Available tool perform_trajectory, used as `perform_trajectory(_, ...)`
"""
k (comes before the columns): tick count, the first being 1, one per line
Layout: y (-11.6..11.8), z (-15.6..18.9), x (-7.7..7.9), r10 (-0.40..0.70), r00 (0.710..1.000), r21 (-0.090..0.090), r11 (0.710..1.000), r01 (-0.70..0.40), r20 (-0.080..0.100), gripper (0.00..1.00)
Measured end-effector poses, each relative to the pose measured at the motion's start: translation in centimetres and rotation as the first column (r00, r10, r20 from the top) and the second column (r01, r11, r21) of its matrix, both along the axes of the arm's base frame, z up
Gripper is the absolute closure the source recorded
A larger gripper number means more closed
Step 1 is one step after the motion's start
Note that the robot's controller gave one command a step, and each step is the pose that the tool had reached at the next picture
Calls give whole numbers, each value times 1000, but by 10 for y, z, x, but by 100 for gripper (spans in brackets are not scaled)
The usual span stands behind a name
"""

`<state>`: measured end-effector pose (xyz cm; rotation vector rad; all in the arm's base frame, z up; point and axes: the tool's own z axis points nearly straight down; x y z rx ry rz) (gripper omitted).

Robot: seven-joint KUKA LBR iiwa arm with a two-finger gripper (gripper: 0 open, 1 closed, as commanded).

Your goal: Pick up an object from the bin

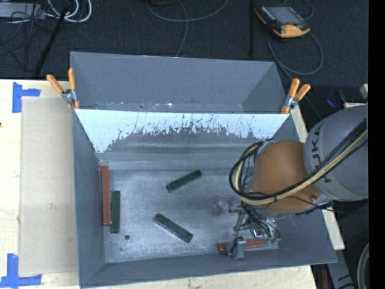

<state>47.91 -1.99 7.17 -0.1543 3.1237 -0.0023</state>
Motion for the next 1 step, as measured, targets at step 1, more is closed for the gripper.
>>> perform_trajectory(1, -5, 1, -1, 61, 998, 2, 998, -61, 8, 0)
